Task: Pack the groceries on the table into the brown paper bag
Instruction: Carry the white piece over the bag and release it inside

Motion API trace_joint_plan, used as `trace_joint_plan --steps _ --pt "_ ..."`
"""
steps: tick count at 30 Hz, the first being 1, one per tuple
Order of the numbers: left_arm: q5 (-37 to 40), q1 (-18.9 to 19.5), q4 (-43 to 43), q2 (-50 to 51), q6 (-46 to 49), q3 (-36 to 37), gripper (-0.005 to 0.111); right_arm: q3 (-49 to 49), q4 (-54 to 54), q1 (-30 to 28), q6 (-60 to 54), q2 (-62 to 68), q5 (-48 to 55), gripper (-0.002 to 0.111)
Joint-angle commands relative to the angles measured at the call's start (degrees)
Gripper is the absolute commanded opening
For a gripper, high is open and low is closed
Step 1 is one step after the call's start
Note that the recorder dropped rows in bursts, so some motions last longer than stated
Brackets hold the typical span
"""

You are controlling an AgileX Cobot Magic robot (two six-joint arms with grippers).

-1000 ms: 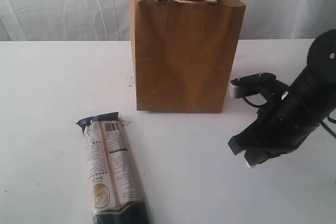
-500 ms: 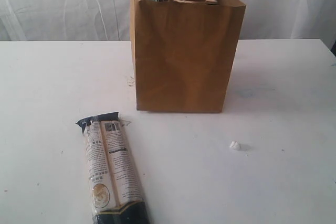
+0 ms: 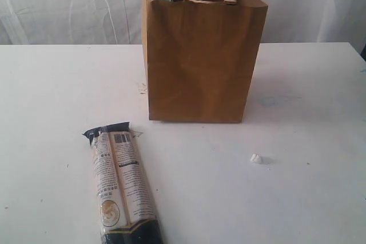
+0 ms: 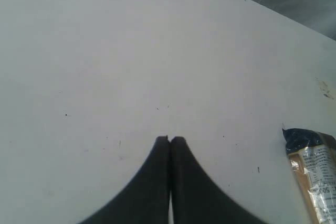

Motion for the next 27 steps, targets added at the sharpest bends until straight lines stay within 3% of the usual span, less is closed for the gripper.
trace_joint_plan --steps 1,11,19,22,27 --pt "0.12 -0.32 -0.18 -0.32 -0.12 0.22 0.000 -0.48 -2.29 -0.14 -0.70 4.16 -1.82 0.002" --pt "0.12 -0.32 -0.18 -0.32 -0.12 0.22 0.000 -0.48 -4.72 -0.14 -0.70 5.56 -6.26 0.027" --pt "0.12 -0.32 -0.18 -0.32 -0.12 0.22 0.000 -0.48 -5.34 -0.14 -0.70 3.82 0.13 0.027" --pt "0.12 -0.32 -0.18 -0.32 -0.12 0.22 0.000 -0.48 -9.83 -0.14 -0.70 2.52 3.20 0.027" --pt "0.12 -0.32 -0.18 -0.32 -0.12 0.22 0.000 -0.48 -27.39 -0.14 1.06 -2.37 6.92 0.027"
